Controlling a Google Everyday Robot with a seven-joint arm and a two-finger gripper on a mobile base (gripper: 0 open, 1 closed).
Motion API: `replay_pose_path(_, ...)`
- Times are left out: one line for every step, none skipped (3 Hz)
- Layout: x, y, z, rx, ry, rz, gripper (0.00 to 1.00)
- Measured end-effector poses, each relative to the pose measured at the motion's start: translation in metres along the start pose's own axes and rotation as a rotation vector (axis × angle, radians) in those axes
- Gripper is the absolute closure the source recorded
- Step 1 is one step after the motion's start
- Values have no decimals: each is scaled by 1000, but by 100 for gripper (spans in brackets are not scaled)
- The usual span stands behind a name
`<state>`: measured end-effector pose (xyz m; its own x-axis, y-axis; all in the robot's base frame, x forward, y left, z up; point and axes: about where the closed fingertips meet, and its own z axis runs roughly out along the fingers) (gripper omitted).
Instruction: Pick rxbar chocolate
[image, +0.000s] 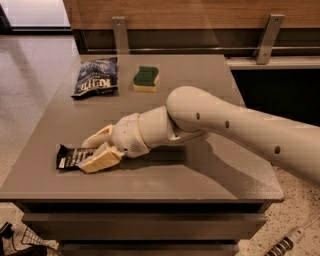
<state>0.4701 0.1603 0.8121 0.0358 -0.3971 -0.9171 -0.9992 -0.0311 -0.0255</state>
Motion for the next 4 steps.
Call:
replay_pose_path(-7, 0, -9, 10, 3, -18, 100)
replay_pose_path(-23, -1, -27, 41, 12, -59, 100)
replay_pose_path(-45, -2, -55, 83, 32, -106, 100)
replay_pose_path(-71, -2, -85, 114, 42, -162, 100)
